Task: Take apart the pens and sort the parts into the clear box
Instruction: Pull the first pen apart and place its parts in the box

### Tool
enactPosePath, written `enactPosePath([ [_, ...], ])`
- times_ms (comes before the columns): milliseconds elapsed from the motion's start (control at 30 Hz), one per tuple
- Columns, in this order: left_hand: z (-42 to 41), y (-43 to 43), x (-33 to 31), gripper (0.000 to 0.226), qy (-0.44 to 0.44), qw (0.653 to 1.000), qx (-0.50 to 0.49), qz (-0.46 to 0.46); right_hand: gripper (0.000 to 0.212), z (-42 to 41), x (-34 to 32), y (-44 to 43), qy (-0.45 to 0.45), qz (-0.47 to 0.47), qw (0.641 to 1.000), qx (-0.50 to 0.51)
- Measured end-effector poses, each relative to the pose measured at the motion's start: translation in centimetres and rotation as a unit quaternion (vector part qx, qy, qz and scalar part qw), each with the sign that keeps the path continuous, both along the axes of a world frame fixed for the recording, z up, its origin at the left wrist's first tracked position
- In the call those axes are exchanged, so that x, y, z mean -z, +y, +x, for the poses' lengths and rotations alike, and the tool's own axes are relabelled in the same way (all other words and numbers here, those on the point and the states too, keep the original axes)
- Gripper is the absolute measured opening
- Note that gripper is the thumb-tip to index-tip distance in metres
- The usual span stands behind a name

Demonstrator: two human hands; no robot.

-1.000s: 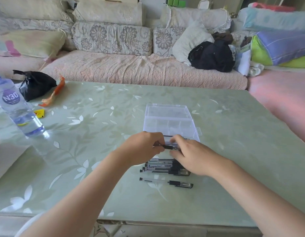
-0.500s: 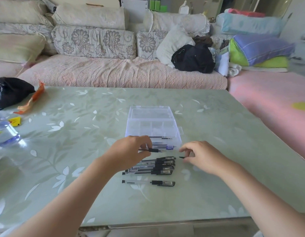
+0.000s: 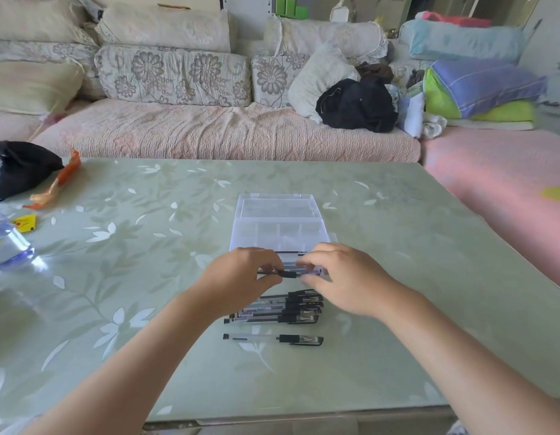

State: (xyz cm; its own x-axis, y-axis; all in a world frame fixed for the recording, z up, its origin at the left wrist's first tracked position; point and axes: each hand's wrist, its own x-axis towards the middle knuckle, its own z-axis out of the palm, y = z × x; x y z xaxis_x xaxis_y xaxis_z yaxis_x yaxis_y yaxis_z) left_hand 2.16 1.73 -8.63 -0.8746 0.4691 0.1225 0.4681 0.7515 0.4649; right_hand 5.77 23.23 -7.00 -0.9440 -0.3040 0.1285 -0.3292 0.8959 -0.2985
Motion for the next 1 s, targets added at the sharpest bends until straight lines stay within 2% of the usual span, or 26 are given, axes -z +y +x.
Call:
enactPosePath([
  [200,-0.1,-0.5,-0.2,0.032,-0.015,0.999,0.011,0.034,0.028,-1.1,0.0,-1.4,0.001,0.075,0.997,-0.015],
  [333,-0.5,-1.1,-0.4,0.023,-0.012,0.999,0.002,0.052,0.025,-1.1,-0.1,-1.7,0.008,0.089,0.996,-0.008],
  [567,-0.7,-1.2,-0.4,0.005,-0.083,0.996,-0.006,0.03,0.022,-0.5,0.9,-2.1,0.023,0.085,0.996,0.014],
  [700,-0.7,-1.5,-0.5,0.018,-0.08,0.997,-0.002,-0.017,0.026,-0.5,1.0,-2.1,-0.009,0.062,0.998,0.024],
  [800,-0.8,-1.7,-0.5,0.012,-0.075,0.997,0.013,-0.005,0.022,-0.4,0.5,-2.3,-0.014,0.043,0.998,0.036],
  [900,-0.9,-1.8,-0.4,0.021,-0.075,0.997,0.024,0.005,0.017,-0.2,0.0,-2.3,0.001,0.029,0.998,0.058],
  [1000,-1.0,-1.8,-0.4,0.014,-0.067,0.998,0.005,0.022,0.014,-0.2,-0.2,-2.2,0.002,0.016,0.997,0.078],
])
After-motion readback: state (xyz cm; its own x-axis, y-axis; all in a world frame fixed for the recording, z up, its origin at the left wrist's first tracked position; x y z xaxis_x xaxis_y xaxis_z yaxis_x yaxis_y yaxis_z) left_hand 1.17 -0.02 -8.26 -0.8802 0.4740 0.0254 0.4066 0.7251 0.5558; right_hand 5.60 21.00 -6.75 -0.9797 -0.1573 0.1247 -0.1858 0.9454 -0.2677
